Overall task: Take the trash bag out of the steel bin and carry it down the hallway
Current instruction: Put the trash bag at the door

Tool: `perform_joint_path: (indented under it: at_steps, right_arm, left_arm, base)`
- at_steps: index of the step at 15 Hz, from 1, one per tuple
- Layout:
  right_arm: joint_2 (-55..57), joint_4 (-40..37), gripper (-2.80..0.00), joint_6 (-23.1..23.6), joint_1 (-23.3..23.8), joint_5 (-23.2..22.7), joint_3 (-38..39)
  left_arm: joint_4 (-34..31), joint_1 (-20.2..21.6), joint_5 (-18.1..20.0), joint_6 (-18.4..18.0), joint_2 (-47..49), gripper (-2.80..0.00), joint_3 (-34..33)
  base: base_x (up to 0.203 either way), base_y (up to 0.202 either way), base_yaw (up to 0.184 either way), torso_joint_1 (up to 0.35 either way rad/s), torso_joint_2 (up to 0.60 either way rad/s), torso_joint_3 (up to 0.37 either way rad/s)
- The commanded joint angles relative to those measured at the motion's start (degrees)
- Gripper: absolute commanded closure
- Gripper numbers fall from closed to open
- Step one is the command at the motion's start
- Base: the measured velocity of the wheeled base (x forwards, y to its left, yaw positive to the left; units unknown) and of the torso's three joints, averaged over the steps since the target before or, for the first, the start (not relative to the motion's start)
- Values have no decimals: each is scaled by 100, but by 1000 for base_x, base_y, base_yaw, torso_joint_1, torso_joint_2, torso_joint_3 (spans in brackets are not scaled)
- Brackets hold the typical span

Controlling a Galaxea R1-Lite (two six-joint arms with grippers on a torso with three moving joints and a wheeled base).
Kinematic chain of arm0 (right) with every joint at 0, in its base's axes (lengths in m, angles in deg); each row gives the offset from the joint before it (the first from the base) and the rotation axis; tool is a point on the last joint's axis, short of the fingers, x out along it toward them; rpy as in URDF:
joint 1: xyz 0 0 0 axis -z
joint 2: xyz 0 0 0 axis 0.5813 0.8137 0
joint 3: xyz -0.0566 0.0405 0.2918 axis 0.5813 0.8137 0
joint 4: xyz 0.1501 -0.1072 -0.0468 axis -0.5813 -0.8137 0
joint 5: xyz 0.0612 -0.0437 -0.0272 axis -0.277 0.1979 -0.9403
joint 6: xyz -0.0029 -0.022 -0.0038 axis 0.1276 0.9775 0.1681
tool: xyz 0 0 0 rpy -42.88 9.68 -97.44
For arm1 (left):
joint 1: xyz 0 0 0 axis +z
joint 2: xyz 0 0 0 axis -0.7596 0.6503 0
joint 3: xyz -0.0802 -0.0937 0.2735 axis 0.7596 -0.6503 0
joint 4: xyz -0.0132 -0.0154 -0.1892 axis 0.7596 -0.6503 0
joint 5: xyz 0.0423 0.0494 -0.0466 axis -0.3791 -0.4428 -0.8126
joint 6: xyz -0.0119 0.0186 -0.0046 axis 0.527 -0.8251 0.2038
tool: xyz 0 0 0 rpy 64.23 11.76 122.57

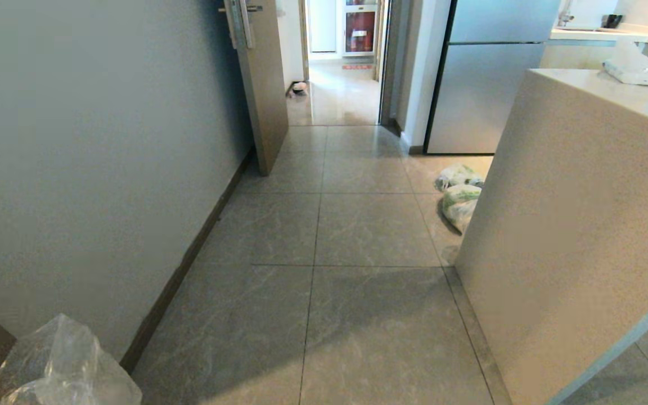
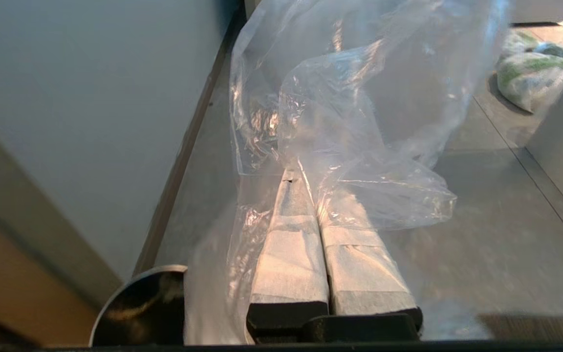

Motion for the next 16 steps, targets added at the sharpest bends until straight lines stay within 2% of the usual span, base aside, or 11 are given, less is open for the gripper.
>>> perform_joint_path:
  at_steps: [1, 16]
  right_arm:
    - [-4, 4, 0, -9, 1, -2, 12]
    - [-4, 13, 0, -13, 4, -2, 9]
  left_arm:
    - [2, 0, 4, -2, 7, 0, -9]
    - [11, 0, 4, -2, 7, 0, -8]
  base:
    - [192, 0, -1, 2, 5, 2]
    - [190, 0, 1, 2, 2, 2]
